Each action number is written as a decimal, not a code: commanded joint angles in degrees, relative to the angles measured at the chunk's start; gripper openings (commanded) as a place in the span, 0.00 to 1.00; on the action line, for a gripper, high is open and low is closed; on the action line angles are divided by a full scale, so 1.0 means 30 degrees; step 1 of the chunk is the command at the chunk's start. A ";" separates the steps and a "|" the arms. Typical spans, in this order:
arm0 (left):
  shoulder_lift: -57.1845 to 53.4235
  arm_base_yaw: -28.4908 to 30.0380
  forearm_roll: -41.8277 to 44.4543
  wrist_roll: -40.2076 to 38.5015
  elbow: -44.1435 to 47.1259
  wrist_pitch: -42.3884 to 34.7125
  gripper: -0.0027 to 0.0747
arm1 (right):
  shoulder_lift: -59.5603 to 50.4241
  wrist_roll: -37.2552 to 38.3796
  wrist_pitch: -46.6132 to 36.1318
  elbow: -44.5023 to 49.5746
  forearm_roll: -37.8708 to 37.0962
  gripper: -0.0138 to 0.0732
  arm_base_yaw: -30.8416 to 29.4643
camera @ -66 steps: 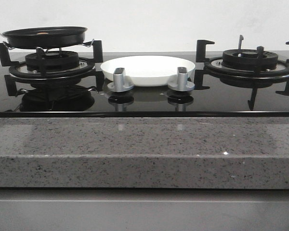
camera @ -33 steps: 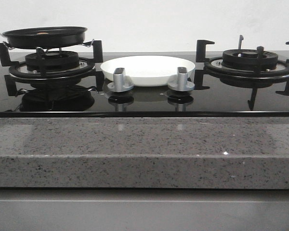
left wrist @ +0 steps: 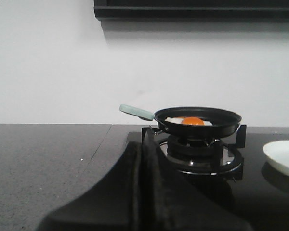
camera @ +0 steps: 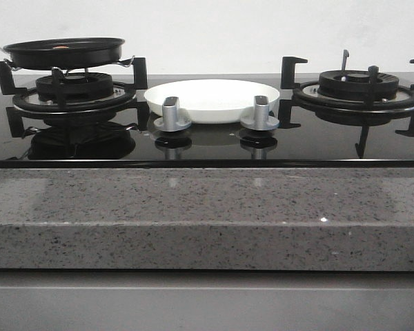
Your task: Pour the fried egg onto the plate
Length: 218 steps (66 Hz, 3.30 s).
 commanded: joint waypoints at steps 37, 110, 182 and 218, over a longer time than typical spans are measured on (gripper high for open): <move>0.6052 0.0044 -0.1634 -0.0085 -1.2201 0.9102 0.01 | 0.5043 -0.0072 0.8802 -1.3119 0.0157 0.08 -0.0061; 1.2014 -0.0266 -0.0844 -0.0085 -1.2055 0.8962 0.71 | 1.3168 -0.0108 0.9648 -1.4155 0.2312 0.87 0.0214; 1.2014 -0.6518 0.0617 -0.0052 -1.2128 0.9137 0.71 | 3.3040 -0.2999 1.7939 -3.1453 0.5367 0.63 0.4374; 1.2014 -0.6518 0.0510 -0.0052 -1.2128 0.9137 0.67 | 3.9794 -0.3020 2.2879 -3.9501 0.5210 0.51 0.4353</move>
